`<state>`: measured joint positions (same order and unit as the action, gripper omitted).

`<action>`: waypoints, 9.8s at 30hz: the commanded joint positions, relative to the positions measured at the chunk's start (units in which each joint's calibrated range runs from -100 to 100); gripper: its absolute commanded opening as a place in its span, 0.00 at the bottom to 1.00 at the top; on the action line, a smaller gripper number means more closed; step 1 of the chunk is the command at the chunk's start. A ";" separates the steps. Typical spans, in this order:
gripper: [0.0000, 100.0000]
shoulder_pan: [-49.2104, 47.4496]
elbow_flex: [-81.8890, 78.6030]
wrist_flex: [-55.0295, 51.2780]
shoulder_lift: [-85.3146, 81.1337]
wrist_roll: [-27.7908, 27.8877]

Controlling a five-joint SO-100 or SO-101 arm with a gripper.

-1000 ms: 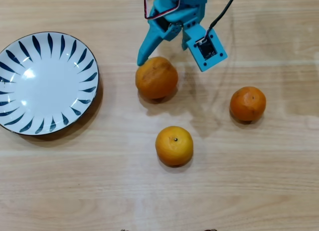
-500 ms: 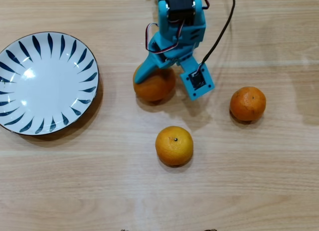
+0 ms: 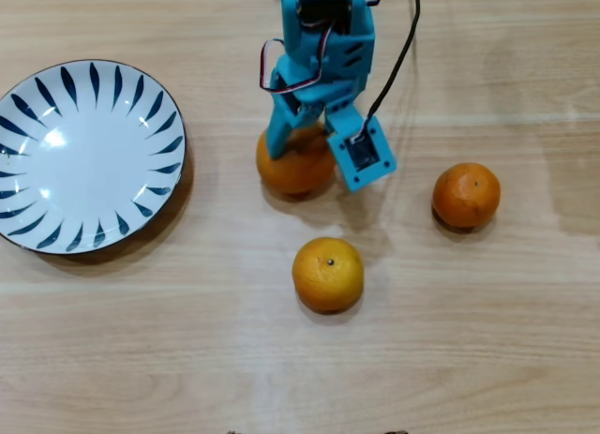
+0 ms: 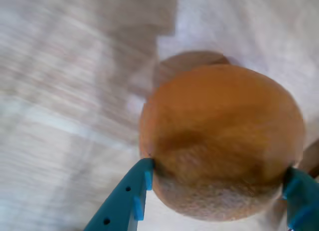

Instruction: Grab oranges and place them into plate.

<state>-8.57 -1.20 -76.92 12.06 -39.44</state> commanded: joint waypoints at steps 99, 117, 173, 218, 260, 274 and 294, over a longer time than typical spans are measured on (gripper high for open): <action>0.27 42.84 22.15 3.65 8.90 15.91; 0.45 37.68 22.15 -7.61 -7.33 14.61; 0.45 -27.56 64.71 1.67 41.11 -24.49; 0.29 1.23 59.00 -12.94 4.76 -2.49; 0.41 33.09 14.28 4.25 -2.34 9.12; 0.41 -2.64 28.67 1.58 -6.74 -15.35; 0.41 -6.91 52.30 2.53 20.91 -17.07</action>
<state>-17.69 47.85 -75.62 31.61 -58.01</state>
